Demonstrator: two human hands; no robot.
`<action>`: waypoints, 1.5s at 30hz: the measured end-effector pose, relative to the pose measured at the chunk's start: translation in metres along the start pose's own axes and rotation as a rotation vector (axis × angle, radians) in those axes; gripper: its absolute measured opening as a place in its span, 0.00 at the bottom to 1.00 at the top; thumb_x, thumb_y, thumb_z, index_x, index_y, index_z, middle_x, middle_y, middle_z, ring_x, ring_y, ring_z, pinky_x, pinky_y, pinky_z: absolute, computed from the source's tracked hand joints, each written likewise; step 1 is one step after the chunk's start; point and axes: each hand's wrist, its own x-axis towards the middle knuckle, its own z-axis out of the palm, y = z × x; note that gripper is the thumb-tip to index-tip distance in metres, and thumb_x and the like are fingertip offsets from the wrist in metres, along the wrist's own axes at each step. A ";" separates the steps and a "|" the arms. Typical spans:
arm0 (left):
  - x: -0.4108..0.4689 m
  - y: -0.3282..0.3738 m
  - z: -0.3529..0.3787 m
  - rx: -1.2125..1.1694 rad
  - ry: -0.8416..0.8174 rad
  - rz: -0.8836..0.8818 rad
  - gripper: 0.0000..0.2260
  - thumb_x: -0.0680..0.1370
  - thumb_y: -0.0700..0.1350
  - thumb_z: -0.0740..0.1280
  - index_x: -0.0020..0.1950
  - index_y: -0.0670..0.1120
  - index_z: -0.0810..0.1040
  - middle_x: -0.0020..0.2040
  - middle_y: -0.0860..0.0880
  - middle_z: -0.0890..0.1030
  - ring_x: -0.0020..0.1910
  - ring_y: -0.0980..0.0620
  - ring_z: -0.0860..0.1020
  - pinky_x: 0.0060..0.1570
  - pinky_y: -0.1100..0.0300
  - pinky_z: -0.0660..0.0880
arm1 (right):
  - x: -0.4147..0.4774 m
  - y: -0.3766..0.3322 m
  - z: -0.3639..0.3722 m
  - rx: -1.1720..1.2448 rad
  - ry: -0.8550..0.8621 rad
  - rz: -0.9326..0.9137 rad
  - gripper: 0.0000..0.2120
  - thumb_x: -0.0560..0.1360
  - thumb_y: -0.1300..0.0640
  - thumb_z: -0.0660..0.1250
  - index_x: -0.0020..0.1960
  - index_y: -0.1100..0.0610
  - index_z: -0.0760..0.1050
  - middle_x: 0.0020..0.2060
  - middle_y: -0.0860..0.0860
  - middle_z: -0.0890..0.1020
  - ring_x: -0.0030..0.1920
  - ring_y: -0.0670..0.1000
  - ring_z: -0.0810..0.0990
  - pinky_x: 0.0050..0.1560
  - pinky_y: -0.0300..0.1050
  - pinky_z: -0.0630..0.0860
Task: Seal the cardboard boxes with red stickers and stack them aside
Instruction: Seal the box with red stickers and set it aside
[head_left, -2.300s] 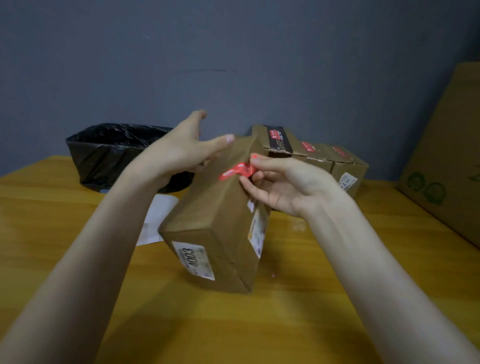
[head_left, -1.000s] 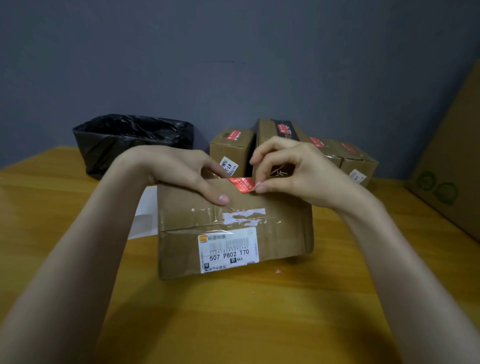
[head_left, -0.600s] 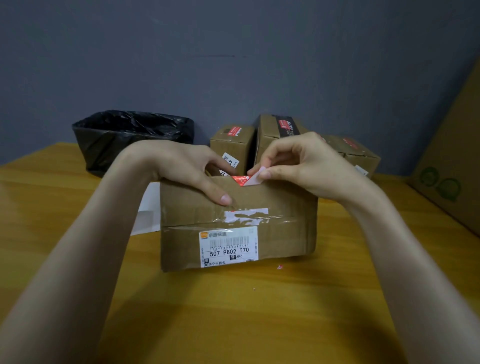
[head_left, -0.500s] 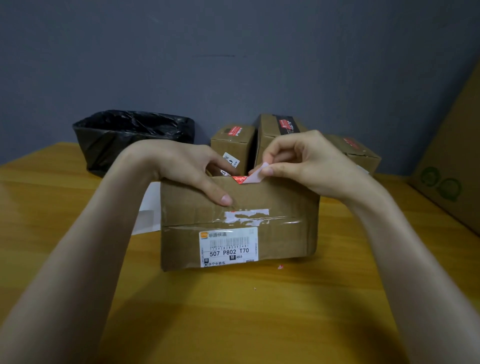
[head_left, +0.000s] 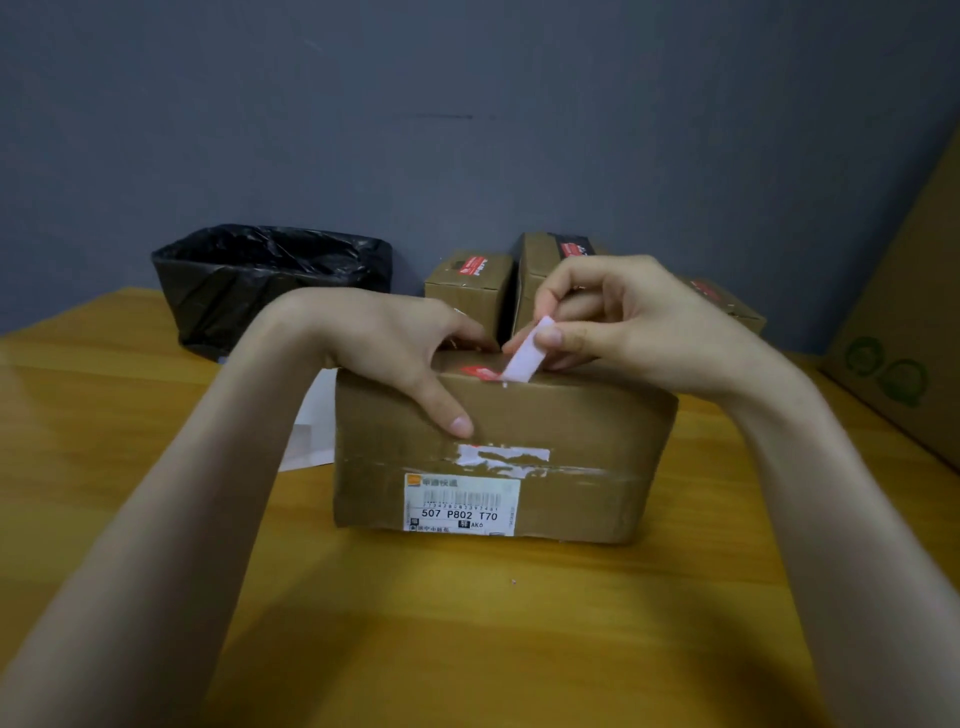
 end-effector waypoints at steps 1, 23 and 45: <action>0.001 0.003 0.001 0.030 0.002 -0.003 0.39 0.64 0.57 0.75 0.72 0.56 0.63 0.58 0.61 0.73 0.51 0.62 0.75 0.51 0.65 0.75 | 0.000 -0.001 0.000 -0.010 -0.022 0.012 0.05 0.74 0.65 0.66 0.43 0.57 0.75 0.42 0.56 0.85 0.45 0.51 0.84 0.47 0.43 0.80; -0.001 0.001 0.002 -0.003 -0.100 -0.062 0.36 0.65 0.51 0.76 0.69 0.56 0.63 0.60 0.56 0.74 0.57 0.53 0.76 0.55 0.53 0.78 | -0.004 -0.002 -0.002 0.159 -0.082 0.118 0.06 0.77 0.64 0.60 0.43 0.62 0.74 0.35 0.49 0.85 0.42 0.47 0.85 0.42 0.36 0.80; -0.001 -0.005 -0.001 0.021 -0.079 -0.034 0.34 0.67 0.53 0.74 0.69 0.58 0.63 0.61 0.58 0.71 0.56 0.57 0.74 0.52 0.62 0.76 | -0.006 0.012 -0.011 0.294 0.119 0.099 0.08 0.79 0.61 0.57 0.44 0.62 0.72 0.41 0.59 0.84 0.43 0.59 0.85 0.44 0.54 0.82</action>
